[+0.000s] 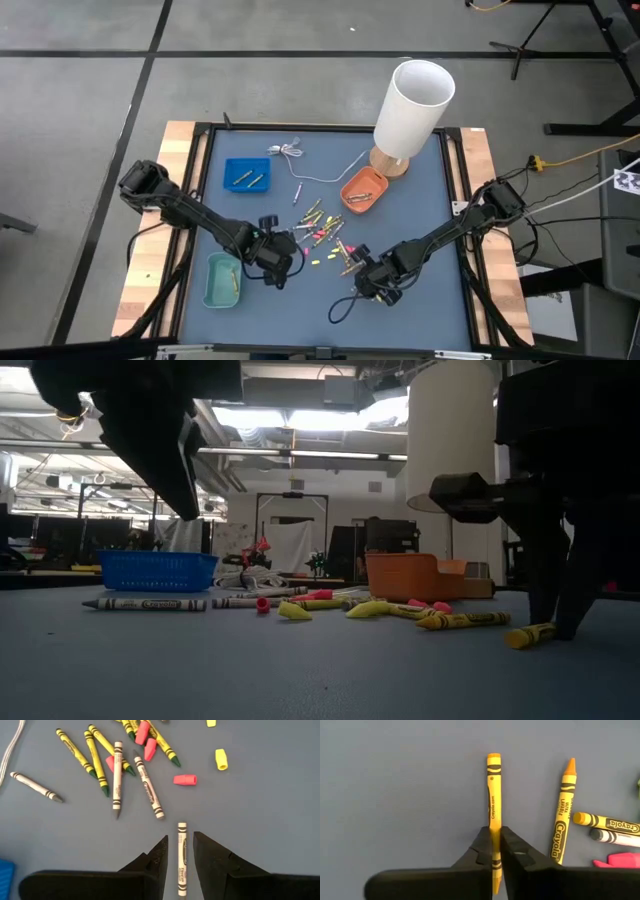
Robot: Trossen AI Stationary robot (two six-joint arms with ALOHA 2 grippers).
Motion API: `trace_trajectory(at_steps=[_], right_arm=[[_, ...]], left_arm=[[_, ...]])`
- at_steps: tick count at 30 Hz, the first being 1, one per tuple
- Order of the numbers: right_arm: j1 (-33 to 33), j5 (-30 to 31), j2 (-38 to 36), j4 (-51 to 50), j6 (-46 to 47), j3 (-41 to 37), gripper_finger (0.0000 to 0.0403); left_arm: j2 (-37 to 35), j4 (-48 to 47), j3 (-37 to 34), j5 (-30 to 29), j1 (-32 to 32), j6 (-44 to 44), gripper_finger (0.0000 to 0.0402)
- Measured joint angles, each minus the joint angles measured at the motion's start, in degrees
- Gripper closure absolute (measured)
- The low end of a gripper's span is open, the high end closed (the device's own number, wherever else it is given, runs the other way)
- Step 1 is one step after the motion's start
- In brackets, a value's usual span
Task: Sort crayons
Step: Put the yellow crayon into the green bin
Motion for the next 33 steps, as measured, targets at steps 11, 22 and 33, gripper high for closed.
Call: trace_trajectory(at_steps=[11,22,33], right_arm=[[-0.1,3.1,0.5,0.1,2.6,3.6,0.0389],[-0.1,14.2,0.4,-1.0,0.8,8.1,0.0386],[-2.2,33.9,0.2,2.7,-5.6,8.4,0.0384]], left_arm=[[0.0,2.8,0.0,1.2,-0.3,0.0,0.0325],[0.0,8.1,0.0,3.4,-0.2,0.5,0.0259],[0.0,14.4,0.0,-0.7,0.7,0.6,0.0237]])
